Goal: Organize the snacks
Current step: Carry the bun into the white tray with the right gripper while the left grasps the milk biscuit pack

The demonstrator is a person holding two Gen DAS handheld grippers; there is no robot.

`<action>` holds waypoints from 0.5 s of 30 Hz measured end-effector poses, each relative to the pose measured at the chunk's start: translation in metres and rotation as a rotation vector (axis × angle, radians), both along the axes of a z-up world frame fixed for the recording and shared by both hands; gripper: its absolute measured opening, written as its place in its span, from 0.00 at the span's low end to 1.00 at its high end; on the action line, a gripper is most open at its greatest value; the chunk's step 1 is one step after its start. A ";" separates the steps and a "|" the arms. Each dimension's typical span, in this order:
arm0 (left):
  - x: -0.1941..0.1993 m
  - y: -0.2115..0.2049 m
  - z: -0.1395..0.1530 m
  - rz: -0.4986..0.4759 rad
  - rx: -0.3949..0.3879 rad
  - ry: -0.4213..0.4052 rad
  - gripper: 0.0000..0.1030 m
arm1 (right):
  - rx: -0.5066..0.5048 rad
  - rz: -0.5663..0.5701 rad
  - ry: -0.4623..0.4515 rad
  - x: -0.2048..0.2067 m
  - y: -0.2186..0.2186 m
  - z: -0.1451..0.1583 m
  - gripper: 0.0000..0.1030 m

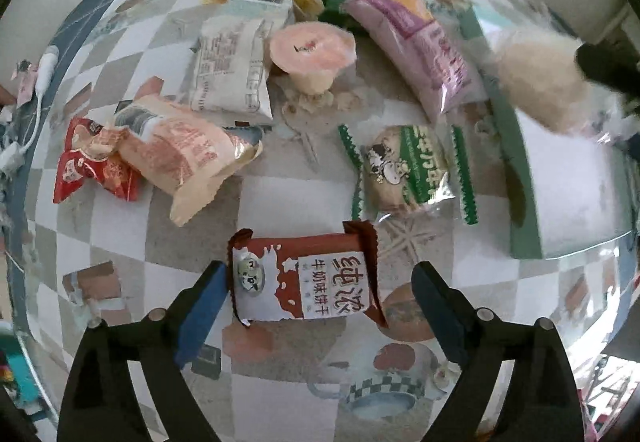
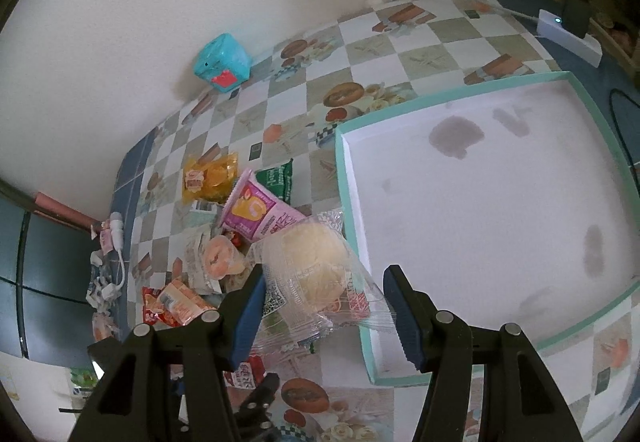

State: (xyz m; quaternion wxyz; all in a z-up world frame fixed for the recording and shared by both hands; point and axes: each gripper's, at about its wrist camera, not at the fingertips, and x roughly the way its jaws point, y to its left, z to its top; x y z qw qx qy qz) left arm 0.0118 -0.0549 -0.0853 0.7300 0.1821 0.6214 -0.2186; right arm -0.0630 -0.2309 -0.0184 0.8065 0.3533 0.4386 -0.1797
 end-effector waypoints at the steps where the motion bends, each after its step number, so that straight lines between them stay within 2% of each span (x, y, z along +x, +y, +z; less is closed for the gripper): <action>1: 0.001 -0.001 -0.002 0.003 0.012 0.001 0.90 | -0.003 -0.002 0.000 0.000 -0.001 0.000 0.60; 3: 0.003 -0.001 -0.004 0.015 0.025 0.001 0.85 | -0.005 -0.005 0.000 -0.001 -0.002 0.001 0.60; 4: 0.004 -0.001 -0.003 0.021 0.028 -0.009 0.68 | -0.005 -0.007 -0.001 -0.001 -0.003 0.001 0.60; 5: 0.006 0.001 -0.002 0.025 0.031 -0.017 0.64 | -0.004 -0.012 -0.001 -0.001 -0.005 0.001 0.60; 10: 0.014 0.011 0.013 0.072 0.018 -0.024 0.63 | 0.006 -0.055 -0.016 -0.008 -0.021 0.004 0.60; 15: 0.021 -0.010 0.063 0.060 -0.069 -0.092 0.63 | 0.019 -0.130 -0.022 -0.016 -0.047 0.004 0.60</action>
